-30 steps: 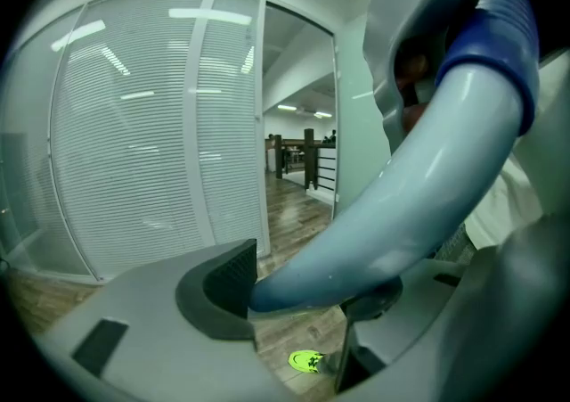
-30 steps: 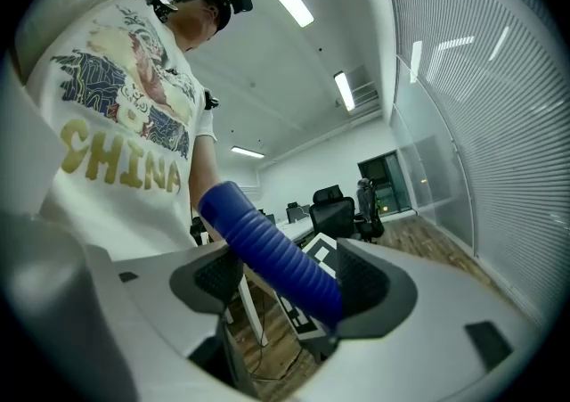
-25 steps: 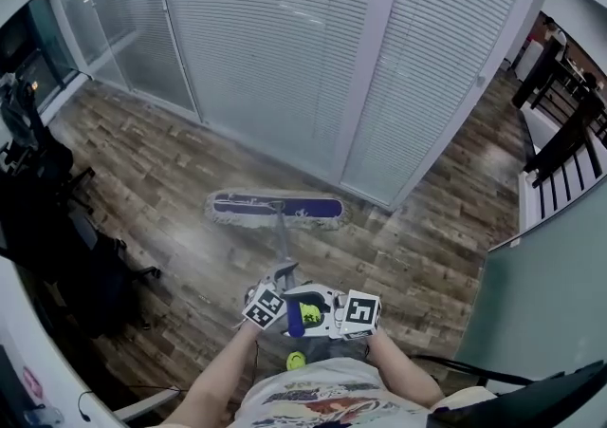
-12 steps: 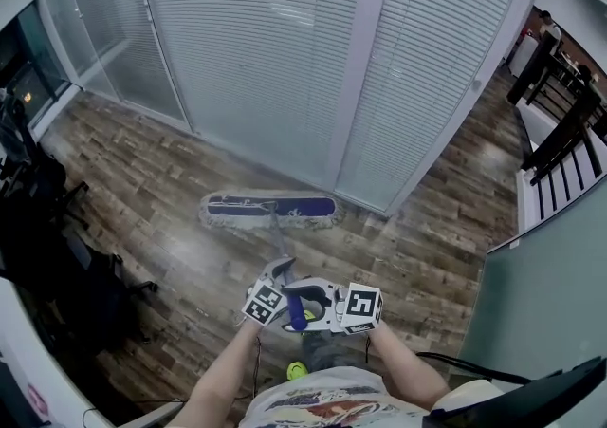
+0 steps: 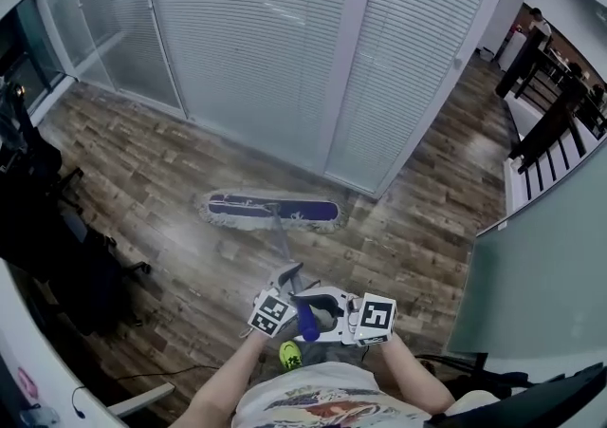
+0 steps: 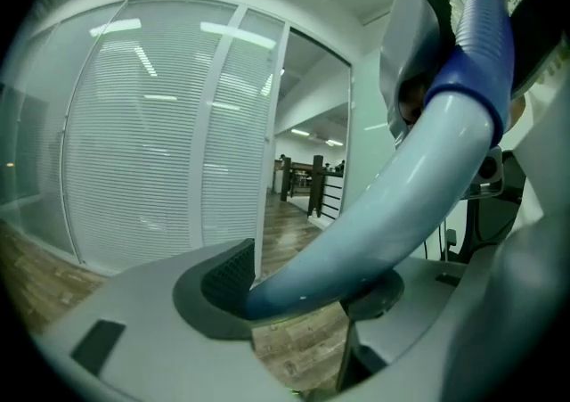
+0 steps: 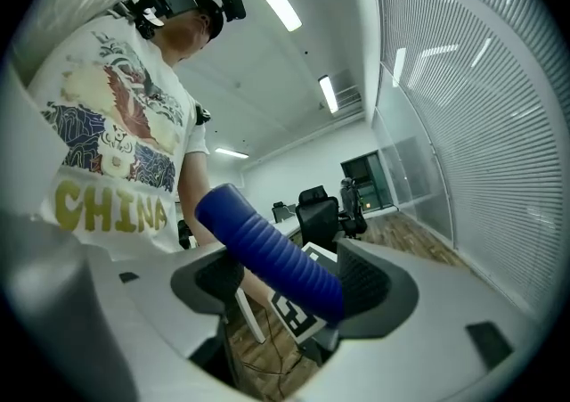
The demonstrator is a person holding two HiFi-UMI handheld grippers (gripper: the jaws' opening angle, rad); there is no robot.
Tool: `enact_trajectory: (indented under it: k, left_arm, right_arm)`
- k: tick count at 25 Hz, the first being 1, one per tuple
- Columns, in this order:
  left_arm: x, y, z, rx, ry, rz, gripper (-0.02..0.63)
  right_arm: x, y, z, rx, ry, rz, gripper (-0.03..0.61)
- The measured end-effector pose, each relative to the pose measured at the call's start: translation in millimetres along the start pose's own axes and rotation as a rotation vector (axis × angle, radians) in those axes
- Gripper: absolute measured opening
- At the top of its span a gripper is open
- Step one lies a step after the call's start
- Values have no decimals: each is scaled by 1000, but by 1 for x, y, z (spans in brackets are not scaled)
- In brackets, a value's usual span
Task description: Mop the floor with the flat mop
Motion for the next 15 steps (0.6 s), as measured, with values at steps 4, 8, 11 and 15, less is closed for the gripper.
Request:
enact_trajectory:
  k: [4,8,11,15]
  left_arm:
    - [-17,-25,-62,-50,18,30,228]
    - [-23,-36,-106,-75,28,32,230]
    - [-22,-38,-141,-92,30,31,230]
    - [-29,-46,-191,-109,39,33,230]
  right_arm:
    - [-19,-4,65,4,-5,86,298]
    - [-31,-17,108,-36,-21,60,298]
    - [-35,-35,139,-83,-1,1,298]
    - [-48,-52,186,-114,1,-25,298]
Point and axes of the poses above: the fingertips, and each gripper's own axes: y forward along the fingers, z to its left, x out of its top, the point moved 6 cm from there along -y, backward along the fingers, and after that the axes turned 3 degrees about x, right-handed, at the moved point
